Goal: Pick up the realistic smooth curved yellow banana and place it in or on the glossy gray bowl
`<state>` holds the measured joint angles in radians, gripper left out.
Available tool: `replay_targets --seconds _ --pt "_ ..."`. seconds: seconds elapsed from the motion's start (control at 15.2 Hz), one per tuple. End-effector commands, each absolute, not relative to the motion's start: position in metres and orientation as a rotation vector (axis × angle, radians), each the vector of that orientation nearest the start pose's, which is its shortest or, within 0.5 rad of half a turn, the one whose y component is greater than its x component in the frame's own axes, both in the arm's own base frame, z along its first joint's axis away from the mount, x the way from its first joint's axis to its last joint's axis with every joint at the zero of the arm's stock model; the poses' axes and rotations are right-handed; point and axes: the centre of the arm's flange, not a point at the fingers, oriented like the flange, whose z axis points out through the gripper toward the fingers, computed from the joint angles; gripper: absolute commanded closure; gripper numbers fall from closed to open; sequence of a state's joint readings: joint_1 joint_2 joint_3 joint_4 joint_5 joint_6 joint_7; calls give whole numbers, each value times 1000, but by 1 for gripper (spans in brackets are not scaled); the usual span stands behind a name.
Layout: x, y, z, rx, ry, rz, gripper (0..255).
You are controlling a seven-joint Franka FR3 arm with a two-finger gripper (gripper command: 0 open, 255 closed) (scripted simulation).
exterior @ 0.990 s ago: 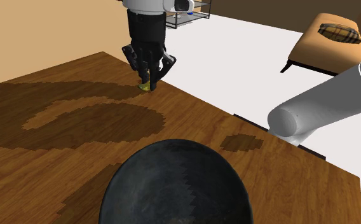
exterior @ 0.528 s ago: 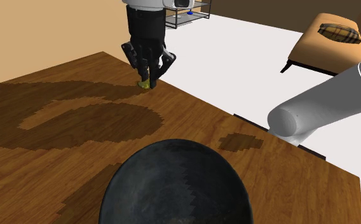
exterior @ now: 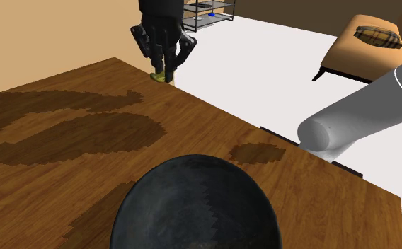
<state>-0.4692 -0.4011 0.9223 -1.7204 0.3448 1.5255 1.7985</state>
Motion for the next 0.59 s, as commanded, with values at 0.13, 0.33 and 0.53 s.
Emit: replay_targets --seconds 0.13,0.33,0.53 --pt "370 321 677 -2406 1930 3 255" --pt "370 321 693 -2406 1930 3 255" --pt "370 321 709 -2406 1930 3 255"
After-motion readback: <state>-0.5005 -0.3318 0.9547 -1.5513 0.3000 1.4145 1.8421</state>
